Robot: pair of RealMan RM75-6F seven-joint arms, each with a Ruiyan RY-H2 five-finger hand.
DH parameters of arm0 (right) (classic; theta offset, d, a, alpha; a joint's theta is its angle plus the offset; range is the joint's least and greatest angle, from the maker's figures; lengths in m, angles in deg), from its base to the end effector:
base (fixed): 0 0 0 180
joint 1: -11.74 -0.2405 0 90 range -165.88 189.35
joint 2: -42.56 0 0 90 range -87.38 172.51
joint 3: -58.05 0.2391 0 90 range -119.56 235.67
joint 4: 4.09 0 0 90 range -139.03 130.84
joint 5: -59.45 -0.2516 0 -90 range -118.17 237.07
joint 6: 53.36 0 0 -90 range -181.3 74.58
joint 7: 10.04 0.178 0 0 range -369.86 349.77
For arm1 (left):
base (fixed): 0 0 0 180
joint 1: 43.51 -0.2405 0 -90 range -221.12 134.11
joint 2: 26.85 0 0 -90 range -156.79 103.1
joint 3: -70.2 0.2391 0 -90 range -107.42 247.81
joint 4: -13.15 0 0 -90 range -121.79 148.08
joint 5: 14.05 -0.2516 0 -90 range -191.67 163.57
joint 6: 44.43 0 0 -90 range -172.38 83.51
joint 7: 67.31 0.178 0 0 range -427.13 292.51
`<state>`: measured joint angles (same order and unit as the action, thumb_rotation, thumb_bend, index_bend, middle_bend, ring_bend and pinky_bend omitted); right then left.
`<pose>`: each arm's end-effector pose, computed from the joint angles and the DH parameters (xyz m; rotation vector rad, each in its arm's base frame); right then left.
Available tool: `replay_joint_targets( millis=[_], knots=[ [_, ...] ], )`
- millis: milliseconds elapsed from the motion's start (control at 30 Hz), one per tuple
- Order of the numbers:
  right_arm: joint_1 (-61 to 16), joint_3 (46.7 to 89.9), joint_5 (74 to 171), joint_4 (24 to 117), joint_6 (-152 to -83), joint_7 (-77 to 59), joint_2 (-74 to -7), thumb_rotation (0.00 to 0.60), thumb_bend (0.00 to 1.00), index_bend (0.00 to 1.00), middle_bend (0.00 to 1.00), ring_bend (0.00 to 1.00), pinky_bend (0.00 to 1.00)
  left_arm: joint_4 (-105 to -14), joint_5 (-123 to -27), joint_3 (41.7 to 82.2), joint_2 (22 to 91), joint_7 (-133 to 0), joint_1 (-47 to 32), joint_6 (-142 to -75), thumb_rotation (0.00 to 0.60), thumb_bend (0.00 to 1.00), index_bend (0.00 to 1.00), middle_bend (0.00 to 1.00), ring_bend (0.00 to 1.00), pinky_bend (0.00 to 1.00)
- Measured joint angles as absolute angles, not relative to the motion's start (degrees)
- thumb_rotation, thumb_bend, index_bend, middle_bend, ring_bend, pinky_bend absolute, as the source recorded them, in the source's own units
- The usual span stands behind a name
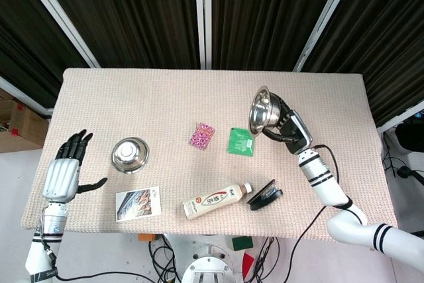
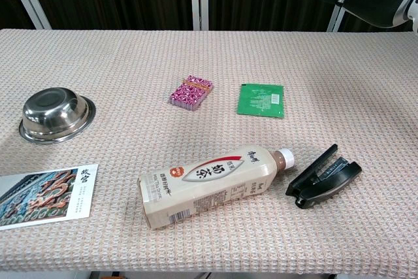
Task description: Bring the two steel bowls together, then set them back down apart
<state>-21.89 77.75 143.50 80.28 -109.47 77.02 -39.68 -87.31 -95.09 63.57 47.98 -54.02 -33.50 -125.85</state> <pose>-0.1279 -0.3920 0.0043 -0.7665 2.2446 -1.9000 -0.2354 0.2496 0.0493 -1.3803 -0.9808 -1.0064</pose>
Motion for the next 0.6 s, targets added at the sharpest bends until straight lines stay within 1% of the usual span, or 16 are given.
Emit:
replay_joint_targets(
  millis=[167, 233, 333, 433, 533, 600],
  knots=[
    [-21.8, 75.9, 143.9, 79.6, -110.1, 74.9, -39.0, 0.600, 0.39, 0.64, 0.48, 0.43, 0.39, -87.1, -94.4, 63.0, 47.8, -54.0, -32.7, -125.3, 0.519, 0.00, 0.00, 0.02, 0.00, 0.14],
    [-21.9, 75.9, 143.5, 79.6, -110.3, 75.1, -38.6, 0.600, 0.39, 0.64, 0.48, 0.42, 0.39, -86.9, -94.1, 62.9, 47.9, -54.0, -32.4, -124.9, 0.520, 0.00, 0.00, 0.02, 0.00, 0.14],
    [-21.9, 75.8, 143.3, 79.8, -110.7, 75.7, -38.0, 0.600, 0.39, 0.64, 0.48, 0.42, 0.39, -86.4, -93.9, 62.7, 48.2, -54.2, -31.6, -123.8, 0.564, 0.00, 0.00, 0.02, 0.00, 0.14],
    [-21.8, 75.7, 143.2, 80.2, -111.6, 75.6, -37.5, 0.600, 0.39, 0.64, 0.48, 0.42, 0.39, -85.6, -93.5, 62.4, 48.5, -54.9, -30.2, -121.6, 0.592, 0.00, 0.00, 0.02, 0.00, 0.14],
    [-21.7, 75.7, 143.1, 81.0, -112.4, 75.1, -36.8, 0.600, 0.39, 0.64, 0.48, 0.42, 0.39, -84.2, -92.0, 61.7, 48.7, -56.1, -28.3, -117.9, 0.600, 0.00, 0.00, 0.02, 0.00, 0.14],
    [-21.7, 75.7, 142.9, 81.5, -112.8, 74.6, -36.3, 0.600, 0.39, 0.64, 0.48, 0.42, 0.39, -82.8, -90.3, 61.1, 49.0, -57.1, -26.5, -114.3, 0.600, 0.00, 0.00, 0.02, 0.00, 0.14]
  ],
)
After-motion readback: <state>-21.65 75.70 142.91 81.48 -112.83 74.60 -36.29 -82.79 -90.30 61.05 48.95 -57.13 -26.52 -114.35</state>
